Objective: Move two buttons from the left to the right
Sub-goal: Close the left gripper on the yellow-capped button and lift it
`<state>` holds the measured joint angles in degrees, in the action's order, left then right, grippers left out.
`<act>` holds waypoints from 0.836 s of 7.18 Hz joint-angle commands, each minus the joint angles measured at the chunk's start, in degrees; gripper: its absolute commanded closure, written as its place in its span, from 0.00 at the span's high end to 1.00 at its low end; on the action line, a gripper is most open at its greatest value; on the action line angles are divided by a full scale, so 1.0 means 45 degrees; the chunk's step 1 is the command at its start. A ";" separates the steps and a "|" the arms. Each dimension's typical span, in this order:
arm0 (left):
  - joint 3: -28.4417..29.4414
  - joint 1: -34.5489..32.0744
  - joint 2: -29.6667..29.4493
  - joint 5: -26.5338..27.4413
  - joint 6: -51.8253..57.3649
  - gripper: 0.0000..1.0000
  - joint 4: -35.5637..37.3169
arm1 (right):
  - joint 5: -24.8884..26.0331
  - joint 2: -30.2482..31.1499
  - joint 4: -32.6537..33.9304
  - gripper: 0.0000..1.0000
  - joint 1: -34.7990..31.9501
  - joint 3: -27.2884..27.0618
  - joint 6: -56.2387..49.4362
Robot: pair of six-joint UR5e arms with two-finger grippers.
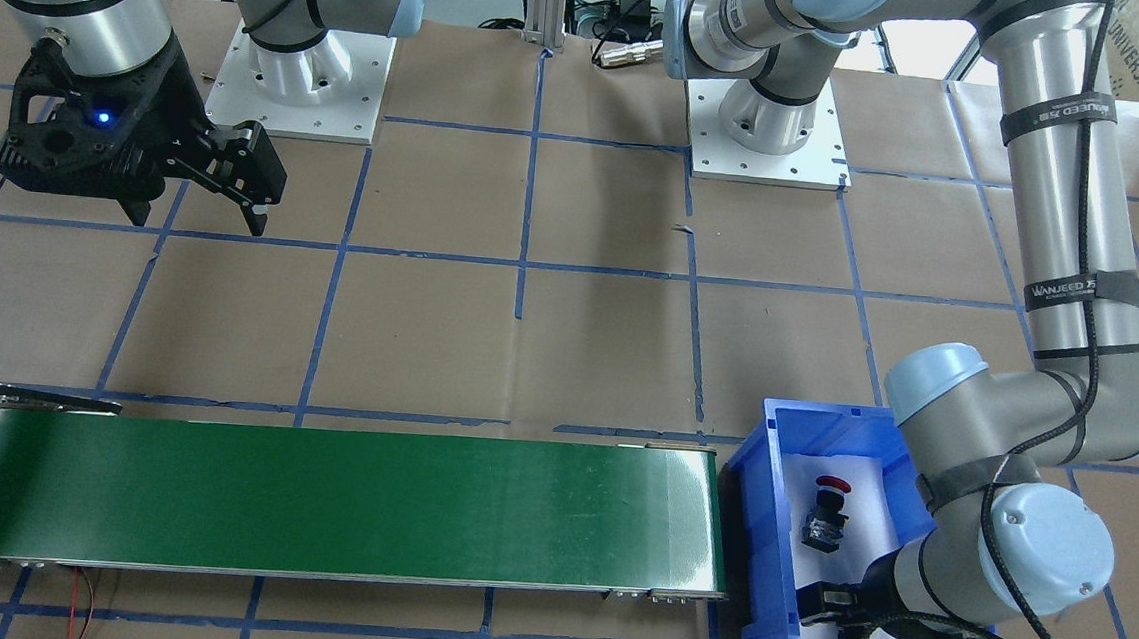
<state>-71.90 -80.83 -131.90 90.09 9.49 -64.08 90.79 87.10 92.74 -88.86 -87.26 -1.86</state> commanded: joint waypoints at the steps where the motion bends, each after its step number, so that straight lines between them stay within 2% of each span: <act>1: 0.0000 0.0110 -0.0024 -0.0001 0.0136 1.00 0.0021 | 0.0000 -0.0001 -0.0004 1.00 0.0000 -0.0023 0.0004; 2: -0.0019 0.0110 -0.0043 -0.0001 0.0136 1.00 0.0021 | 0.0000 0.0018 -0.0004 1.00 0.0000 -0.0023 0.0004; 3: -0.0058 0.0110 -0.0043 -0.0001 0.0136 0.86 0.0021 | 0.0000 -0.0001 0.0015 1.00 0.0000 -0.0023 0.0004; 4: -0.0116 0.0110 -0.0043 -0.0001 0.0020 0.42 0.0021 | 0.0000 -0.0001 -0.0004 1.00 0.0000 -0.0023 0.0004; 5: -0.0136 0.0091 -0.0024 -0.0020 0.0019 0.21 0.0021 | -0.0019 -0.0001 0.0015 1.00 0.0000 -0.0023 0.0004; 6: -0.0137 0.0071 -0.0024 -0.0020 0.0019 0.10 0.0021 | 0.0000 -0.0001 -0.0004 1.00 0.0000 -0.0023 0.0004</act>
<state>-72.44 -80.41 -132.05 90.03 9.64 -63.98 90.75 87.10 92.78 -88.86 -87.36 -1.85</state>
